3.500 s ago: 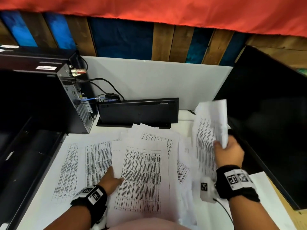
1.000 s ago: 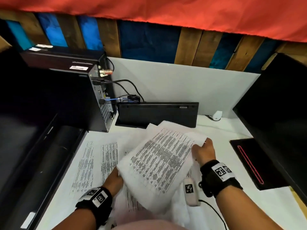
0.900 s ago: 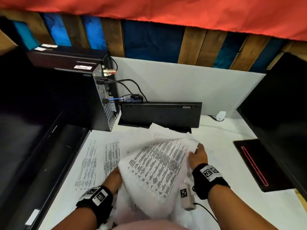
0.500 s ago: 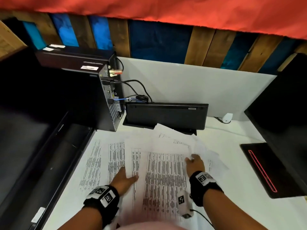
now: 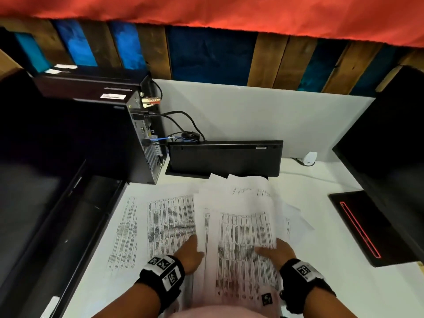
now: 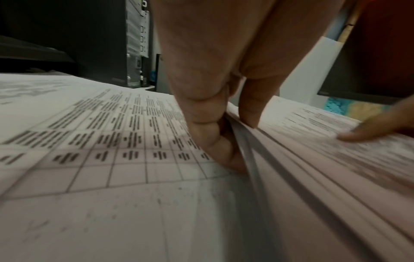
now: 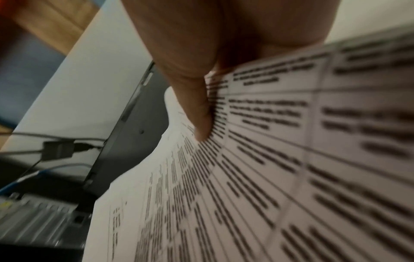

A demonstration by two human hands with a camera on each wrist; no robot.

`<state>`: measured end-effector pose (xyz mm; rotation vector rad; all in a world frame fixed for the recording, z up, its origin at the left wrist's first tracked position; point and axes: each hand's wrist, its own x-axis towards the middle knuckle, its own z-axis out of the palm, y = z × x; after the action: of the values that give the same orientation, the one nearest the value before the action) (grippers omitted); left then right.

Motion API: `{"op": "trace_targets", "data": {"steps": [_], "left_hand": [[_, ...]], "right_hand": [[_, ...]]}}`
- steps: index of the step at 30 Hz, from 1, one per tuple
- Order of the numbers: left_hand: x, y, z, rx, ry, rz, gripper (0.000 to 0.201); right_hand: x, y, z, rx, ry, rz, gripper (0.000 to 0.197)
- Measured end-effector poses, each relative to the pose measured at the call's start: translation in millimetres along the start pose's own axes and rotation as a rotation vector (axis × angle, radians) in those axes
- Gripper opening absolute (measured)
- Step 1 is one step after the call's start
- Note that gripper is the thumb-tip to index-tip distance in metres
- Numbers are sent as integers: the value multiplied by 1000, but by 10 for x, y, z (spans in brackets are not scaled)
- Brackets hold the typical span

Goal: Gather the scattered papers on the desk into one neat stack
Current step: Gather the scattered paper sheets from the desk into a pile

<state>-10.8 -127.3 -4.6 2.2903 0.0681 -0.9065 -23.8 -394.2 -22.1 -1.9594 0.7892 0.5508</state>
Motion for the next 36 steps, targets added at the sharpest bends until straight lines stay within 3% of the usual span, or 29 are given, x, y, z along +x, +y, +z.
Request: {"op": "trace_targets", "data": {"steps": [2, 5, 7, 10, 13, 16, 18, 21, 24, 28, 31, 33, 36], "left_hand": [[-2, -40, -163, -57, 78, 20, 12], [-33, -347, -548, -63, 462, -101, 13], [-65, -633, -768, 52, 609, -299, 36], [-100, -1072, -880, 130, 587, -577, 76], [-160, -1224, -804, 77, 569, -634, 118], [-160, -1148, -765, 172, 517, -608, 133], [-124, -1106, -779, 120, 512, -533, 131], [-136, -1083, -835, 8, 518, -468, 123], [-204, -1090, -789, -17, 596, -562, 124], [-181, -950, -621, -208, 654, -488, 125], [-120, -818, -624, -409, 573, -483, 100], [-136, -722, -621, -384, 509, -478, 86], [-183, -607, -561, -127, 481, -441, 82]], "right_hand": [[14, 34, -94, 42, 3, 6, 54], [68, 87, -149, 63, 4, 40, 47], [74, 74, -142, 59, 4, 58, 44], [125, 38, -117, -5, -6, 85, 52], [165, -45, -87, -91, 0, 129, 74], [106, -139, -119, -189, 95, 131, 66], [78, -180, -184, -253, 164, 113, 61], [106, -119, -274, -306, 157, 90, 58], [230, -24, -293, -263, 133, 126, 58], [268, 18, -268, -182, 84, 184, 85], [261, 92, -210, -126, 63, 176, 91], [270, 142, -179, -93, 49, 165, 92], [315, 178, -146, -76, 49, 146, 94]]}}
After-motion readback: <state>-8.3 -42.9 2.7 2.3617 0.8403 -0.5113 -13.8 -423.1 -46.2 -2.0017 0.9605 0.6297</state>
